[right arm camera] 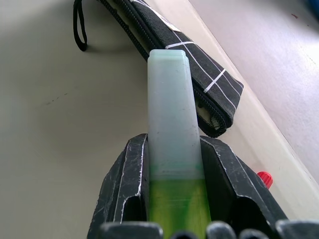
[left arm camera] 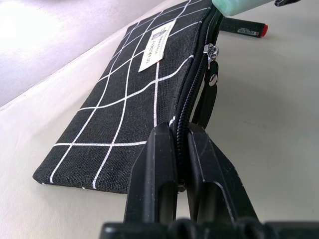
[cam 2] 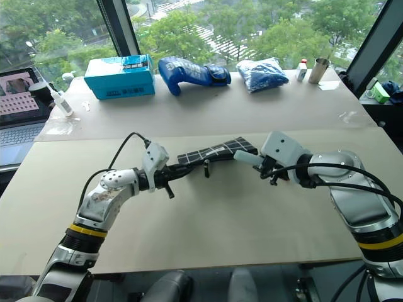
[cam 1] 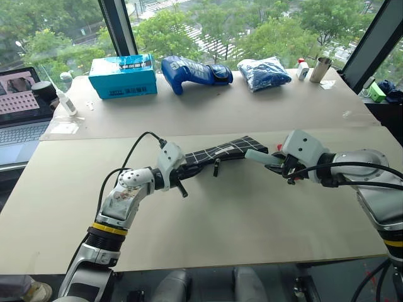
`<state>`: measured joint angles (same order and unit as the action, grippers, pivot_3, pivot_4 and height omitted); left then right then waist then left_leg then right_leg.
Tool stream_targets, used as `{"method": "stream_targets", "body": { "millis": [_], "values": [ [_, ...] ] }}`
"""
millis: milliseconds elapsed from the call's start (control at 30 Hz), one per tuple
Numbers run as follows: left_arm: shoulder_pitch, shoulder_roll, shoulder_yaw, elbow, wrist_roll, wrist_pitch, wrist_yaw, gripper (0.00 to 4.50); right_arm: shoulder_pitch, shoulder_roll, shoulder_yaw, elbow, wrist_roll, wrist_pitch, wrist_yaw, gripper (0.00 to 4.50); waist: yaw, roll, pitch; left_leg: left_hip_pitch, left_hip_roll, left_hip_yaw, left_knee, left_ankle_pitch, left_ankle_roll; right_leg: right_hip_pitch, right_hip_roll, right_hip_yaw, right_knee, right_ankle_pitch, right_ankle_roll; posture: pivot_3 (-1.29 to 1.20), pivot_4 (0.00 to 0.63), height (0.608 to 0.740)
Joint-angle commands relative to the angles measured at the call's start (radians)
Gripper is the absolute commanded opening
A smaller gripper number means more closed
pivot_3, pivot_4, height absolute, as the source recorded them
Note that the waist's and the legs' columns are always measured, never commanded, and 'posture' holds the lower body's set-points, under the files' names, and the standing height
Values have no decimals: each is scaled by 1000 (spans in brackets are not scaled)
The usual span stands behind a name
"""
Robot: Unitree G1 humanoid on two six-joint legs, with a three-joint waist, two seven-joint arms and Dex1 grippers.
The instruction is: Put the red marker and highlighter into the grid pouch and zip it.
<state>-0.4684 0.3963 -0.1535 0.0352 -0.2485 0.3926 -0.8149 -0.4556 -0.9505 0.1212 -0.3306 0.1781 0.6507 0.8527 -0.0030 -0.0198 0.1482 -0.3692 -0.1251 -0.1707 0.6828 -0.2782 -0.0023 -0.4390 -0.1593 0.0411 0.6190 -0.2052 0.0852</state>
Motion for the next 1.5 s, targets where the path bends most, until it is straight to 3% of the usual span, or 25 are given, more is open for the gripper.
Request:
{"method": "stream_targets", "body": {
  "millis": [33,200,933,1500],
  "values": [
    [-5,-5,16,-20,-9,-16,1,0,-23,9,-50,-24,28,-7,17,1065,0,0,0,0,0,0,0,0,0,0,0,0,0,0,0,0,150,740],
    [-8,-6,21,-15,-10,-15,2,0,-6,21,-133,-77,147,47,64,1065,1,0,0,0,0,0,0,0,0,0,0,0,0,0,0,0,150,740],
    [-7,-6,36,-14,-12,-12,4,0,17,30,-65,46,53,33,43,1065,3,0,0,0,0,0,0,0,0,0,0,0,0,0,0,0,150,740],
    [-9,-5,32,-9,-10,-15,-1,0,37,52,-115,-1,155,79,49,1065,5,0,0,0,0,0,0,0,0,0,0,0,0,0,0,0,150,740]
  ]
}}
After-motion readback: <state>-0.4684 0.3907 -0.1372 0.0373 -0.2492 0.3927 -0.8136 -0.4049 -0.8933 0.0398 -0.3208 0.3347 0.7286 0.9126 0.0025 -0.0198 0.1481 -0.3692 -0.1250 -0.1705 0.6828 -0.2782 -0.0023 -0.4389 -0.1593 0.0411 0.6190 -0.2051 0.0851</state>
